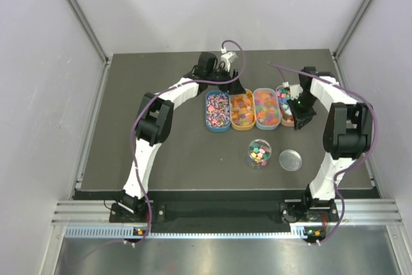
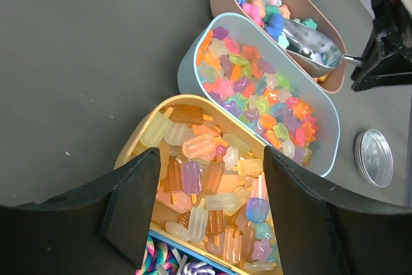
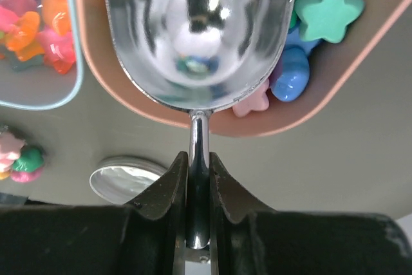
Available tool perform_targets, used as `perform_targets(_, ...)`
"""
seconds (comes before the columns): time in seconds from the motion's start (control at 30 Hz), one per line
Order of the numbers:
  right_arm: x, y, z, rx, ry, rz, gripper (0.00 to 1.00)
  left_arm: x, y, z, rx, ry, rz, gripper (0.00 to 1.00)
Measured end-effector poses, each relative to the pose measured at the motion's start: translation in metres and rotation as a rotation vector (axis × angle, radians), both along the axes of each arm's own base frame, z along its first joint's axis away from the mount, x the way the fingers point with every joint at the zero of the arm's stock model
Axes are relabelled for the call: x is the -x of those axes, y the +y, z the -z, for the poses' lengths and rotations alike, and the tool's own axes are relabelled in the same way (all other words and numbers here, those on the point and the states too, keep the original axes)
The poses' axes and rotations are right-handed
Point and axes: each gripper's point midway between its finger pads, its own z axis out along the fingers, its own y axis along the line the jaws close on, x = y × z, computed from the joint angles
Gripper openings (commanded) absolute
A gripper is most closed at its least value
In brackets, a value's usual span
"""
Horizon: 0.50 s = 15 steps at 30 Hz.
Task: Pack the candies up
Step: Scoop the fake candies from the storage box.
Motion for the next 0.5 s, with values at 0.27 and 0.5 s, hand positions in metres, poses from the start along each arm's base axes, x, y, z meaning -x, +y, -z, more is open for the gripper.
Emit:
perform_targets(0.27,0.007,0.005,0.026,-0.02,-0.064,0.044,0.0,0.01,0.001,-0.004,-0.012,0.005,0.011,0.7)
perform_targets(0.5,0.006,0.007,0.024,-0.029,-0.123,0.061,0.0,0.016,0.0,-0.016,-0.017,-0.019,0.027,0.7)
